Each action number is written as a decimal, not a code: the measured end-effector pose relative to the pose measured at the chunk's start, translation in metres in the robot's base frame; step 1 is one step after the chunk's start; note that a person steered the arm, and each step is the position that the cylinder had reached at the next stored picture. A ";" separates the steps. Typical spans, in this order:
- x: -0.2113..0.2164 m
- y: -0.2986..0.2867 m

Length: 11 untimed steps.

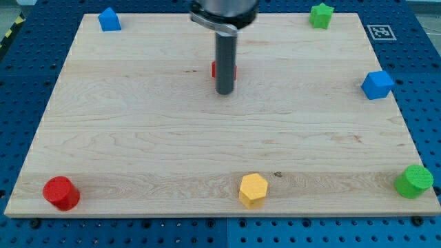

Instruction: Move the yellow heart towards the red star

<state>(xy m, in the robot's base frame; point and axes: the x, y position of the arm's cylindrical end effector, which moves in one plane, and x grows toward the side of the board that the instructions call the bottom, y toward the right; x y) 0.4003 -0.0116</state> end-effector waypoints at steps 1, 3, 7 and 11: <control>-0.027 -0.043; -0.105 -0.038; -0.207 -0.034; -0.175 0.021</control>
